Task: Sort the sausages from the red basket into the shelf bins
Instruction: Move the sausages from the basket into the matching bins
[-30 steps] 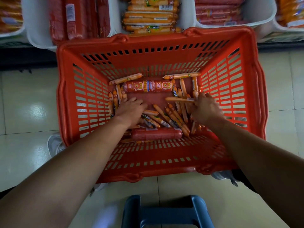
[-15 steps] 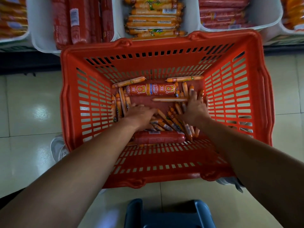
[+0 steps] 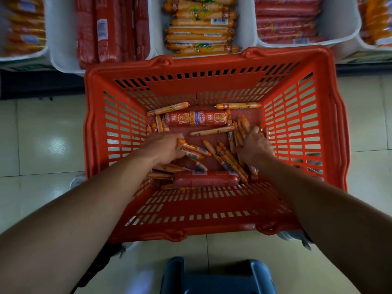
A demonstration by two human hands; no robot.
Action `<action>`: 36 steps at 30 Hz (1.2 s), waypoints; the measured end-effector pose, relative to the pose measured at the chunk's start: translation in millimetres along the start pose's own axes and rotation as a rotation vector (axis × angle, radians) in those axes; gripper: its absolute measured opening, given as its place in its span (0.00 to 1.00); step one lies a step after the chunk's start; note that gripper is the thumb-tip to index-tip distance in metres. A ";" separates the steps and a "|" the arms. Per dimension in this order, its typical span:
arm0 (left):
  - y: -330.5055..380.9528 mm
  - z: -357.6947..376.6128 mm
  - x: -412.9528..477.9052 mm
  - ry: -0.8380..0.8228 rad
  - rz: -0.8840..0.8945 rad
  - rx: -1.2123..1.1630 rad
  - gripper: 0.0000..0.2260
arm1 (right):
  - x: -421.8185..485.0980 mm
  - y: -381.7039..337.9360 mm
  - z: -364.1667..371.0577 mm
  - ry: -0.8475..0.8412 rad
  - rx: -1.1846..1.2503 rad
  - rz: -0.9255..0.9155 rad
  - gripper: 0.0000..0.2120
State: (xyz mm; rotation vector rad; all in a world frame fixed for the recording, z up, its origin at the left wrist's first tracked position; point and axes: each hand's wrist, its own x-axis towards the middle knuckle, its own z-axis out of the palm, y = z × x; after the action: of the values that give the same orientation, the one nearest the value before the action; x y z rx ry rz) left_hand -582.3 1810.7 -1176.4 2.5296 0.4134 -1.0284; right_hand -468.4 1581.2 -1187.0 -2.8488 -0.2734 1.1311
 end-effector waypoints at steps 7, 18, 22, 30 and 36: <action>-1.0 -5.5 -16.8 0.142 -0.143 -0.398 0.10 | -3.8 4.1 -4.9 -0.018 0.039 -0.041 0.20; 17.0 9.6 -0.6 0.217 -0.231 -0.696 0.20 | -7.0 6.1 0.0 -0.067 -0.015 -0.071 0.19; 15.7 11.2 0.3 0.238 -0.208 -0.722 0.21 | -3.1 3.5 -1.4 -0.057 0.079 -0.079 0.22; 13.4 2.5 -11.6 0.106 -0.101 -0.443 0.10 | -3.3 -28.3 7.0 -0.200 0.209 -0.248 0.16; 3.6 -14.7 7.2 -0.138 -0.133 -0.319 0.16 | -1.8 -40.1 21.4 -0.053 0.038 -0.262 0.24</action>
State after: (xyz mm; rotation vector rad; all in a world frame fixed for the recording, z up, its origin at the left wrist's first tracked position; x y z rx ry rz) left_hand -567.1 1814.9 -1171.0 2.1598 0.6560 -1.0813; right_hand -490.0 1620.1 -1196.4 -2.6529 -0.6012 1.1435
